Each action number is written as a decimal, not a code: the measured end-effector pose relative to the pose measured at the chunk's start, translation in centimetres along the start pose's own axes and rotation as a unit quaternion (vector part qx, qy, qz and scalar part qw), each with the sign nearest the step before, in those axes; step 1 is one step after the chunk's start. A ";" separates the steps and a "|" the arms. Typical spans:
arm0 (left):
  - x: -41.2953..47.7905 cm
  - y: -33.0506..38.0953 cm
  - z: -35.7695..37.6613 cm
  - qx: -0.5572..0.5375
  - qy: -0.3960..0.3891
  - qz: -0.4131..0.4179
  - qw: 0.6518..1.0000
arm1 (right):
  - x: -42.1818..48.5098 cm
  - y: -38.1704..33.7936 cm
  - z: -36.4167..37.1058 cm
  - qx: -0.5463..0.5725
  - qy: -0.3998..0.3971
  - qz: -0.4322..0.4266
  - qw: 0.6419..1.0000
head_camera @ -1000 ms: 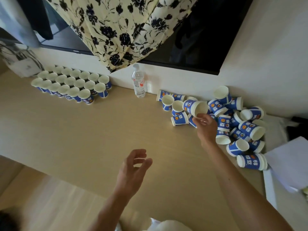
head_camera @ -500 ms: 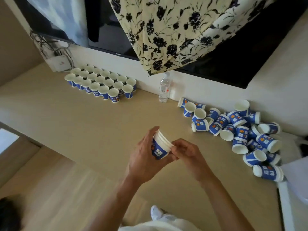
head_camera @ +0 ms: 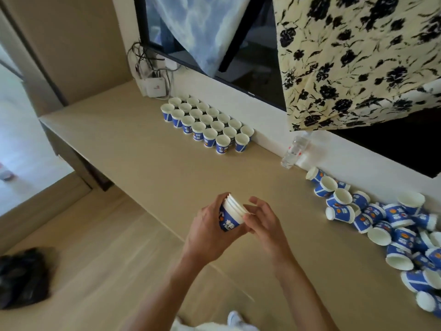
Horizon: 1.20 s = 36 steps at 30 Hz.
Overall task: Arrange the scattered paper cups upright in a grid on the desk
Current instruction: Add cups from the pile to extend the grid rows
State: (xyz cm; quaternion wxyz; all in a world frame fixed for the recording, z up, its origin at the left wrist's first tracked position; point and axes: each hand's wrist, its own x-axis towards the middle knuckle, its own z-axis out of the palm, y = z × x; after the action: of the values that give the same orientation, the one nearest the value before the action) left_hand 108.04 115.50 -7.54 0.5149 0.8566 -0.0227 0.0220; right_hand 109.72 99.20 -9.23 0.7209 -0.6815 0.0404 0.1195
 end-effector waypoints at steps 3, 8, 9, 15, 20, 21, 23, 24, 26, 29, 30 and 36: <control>0.2 -1.6 -2.9 0.004 0.010 -0.006 1.000 | 1.1 0.5 3.5 0.022 0.006 -0.007 1.000; 1.5 -3.5 -6.0 0.000 0.006 0.000 1.000 | 2.9 1.3 7.4 0.059 0.022 -0.019 0.998; 2.0 -3.9 -6.4 -0.001 0.002 0.000 1.000 | 3.4 1.4 7.9 0.068 0.026 -0.020 0.997; 6.3 -6.3 -7.8 0.008 -0.035 -0.014 0.999 | 8.4 1.9 9.3 0.131 0.080 -0.027 0.988; 12.7 -8.3 -8.7 0.031 -0.079 -0.017 0.996 | 15.1 2.6 10.3 0.135 0.078 -0.014 0.988; 14.0 -8.6 -8.9 0.036 -0.088 -0.018 0.995 | 16.3 2.6 10.4 0.138 0.086 -0.013 0.987; 16.8 -9.3 -9.3 0.050 -0.107 -0.022 0.993 | 19.0 2.6 10.5 0.171 0.116 -0.013 0.978; 17.9 -9.7 -9.4 0.053 -0.112 -0.024 0.992 | 20.2 2.4 10.4 0.199 0.131 -0.013 0.971; 20.3 -10.6 -9.5 0.052 -0.120 -0.028 0.991 | 22.6 1.6 9.5 0.258 0.158 -0.014 0.953; 23.2 -11.7 -9.5 0.048 -0.139 -0.051 0.988 | 26.0 0.6 7.3 0.268 0.190 -0.020 0.944; 23.9 -12.0 -9.5 0.040 -0.147 -0.061 0.986 | 27.1 0.5 6.6 0.253 0.206 -0.019 0.945; 28.4 -14.5 -8.8 0.012 -0.220 -0.082 0.972 | 33.0 3.1 3.4 0.111 0.295 -0.003 0.949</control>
State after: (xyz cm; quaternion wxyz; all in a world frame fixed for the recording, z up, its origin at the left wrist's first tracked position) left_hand 137.17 129.65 -14.47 0.4871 0.8455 -0.0646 -0.2087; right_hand 140.55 106.55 -19.33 0.7483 -0.6019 0.2627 -0.0943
